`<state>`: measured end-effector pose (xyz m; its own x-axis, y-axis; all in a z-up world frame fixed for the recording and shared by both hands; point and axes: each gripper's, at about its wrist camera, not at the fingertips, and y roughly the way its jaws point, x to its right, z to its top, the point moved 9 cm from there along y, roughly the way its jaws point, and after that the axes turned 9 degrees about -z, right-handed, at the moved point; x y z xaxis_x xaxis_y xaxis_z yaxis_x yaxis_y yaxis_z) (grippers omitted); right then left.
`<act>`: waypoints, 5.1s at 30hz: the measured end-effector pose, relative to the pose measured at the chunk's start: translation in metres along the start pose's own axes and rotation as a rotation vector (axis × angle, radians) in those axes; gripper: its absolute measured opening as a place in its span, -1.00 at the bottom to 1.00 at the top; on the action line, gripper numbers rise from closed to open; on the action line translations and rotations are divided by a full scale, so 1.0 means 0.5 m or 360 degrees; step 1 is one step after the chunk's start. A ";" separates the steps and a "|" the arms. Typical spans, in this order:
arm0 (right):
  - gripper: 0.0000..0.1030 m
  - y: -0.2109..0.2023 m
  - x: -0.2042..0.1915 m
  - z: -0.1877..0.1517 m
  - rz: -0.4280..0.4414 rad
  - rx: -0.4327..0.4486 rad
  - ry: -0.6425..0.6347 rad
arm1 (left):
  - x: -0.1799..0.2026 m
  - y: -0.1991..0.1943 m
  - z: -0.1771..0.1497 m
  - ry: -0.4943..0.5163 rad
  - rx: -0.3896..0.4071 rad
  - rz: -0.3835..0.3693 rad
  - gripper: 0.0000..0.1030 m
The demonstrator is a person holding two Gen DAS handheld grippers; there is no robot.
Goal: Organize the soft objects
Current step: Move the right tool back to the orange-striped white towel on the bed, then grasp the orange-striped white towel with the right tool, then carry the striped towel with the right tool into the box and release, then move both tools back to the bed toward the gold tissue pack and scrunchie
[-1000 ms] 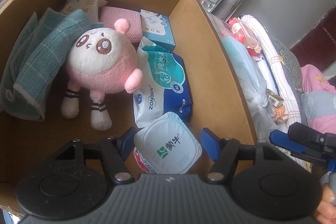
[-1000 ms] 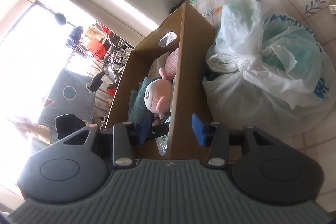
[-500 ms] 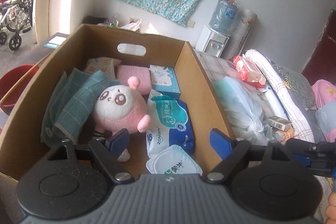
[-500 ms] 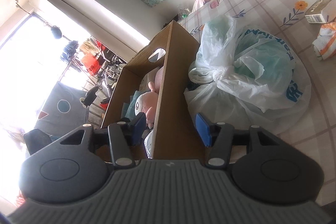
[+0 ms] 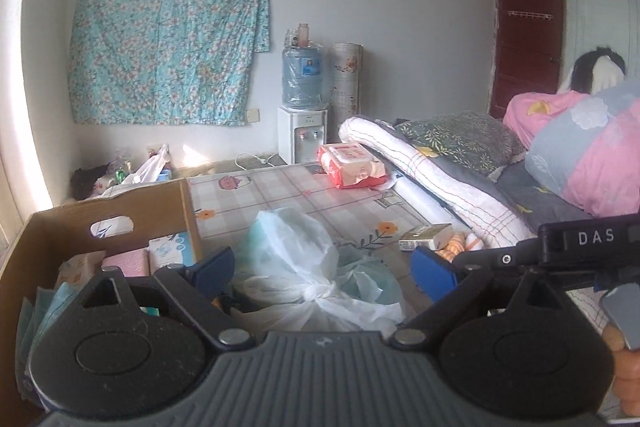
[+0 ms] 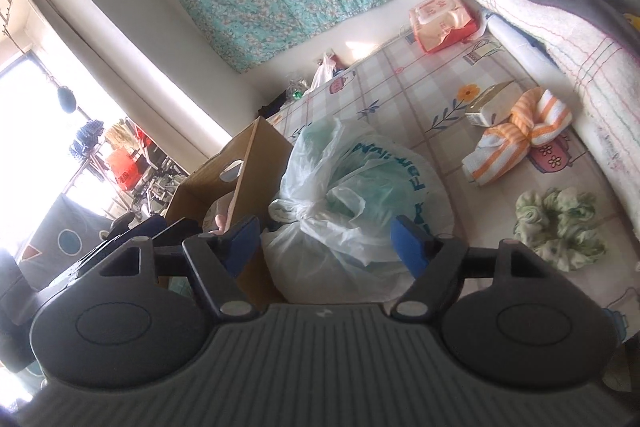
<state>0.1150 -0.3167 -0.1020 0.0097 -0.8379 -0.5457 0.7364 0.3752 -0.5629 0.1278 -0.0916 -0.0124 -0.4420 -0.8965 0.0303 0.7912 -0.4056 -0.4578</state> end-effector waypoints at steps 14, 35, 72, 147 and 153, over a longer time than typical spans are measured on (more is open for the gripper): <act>0.42 0.144 0.239 0.142 -0.0472 -0.0095 -0.0065 | 0.219 0.306 -0.054 0.0475 -0.0240 -0.0059 0.65; 0.21 0.329 0.337 0.155 -0.0466 -0.0326 0.0213 | 0.226 0.476 -0.137 0.0506 -0.0619 -0.0163 -0.24; -0.34 0.036 -0.245 0.059 0.0411 -0.0184 -0.0239 | 0.013 -0.131 -0.015 0.0436 -0.0021 0.0384 -0.36; 0.48 0.017 -0.103 -0.007 -0.0147 0.0073 -0.0313 | -0.159 -0.167 -0.095 -0.0275 -0.0268 0.0115 0.66; 0.53 0.017 0.054 -0.023 -0.0458 0.0132 -0.0252 | -0.095 -0.086 -0.031 -0.0251 -0.0293 0.0002 0.72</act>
<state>0.1139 -0.3315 -0.1286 -0.1064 -0.9584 -0.2648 0.7769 0.0861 -0.6237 0.1081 -0.0288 -0.0076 -0.3581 -0.9196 0.1614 0.6949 -0.3780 -0.6118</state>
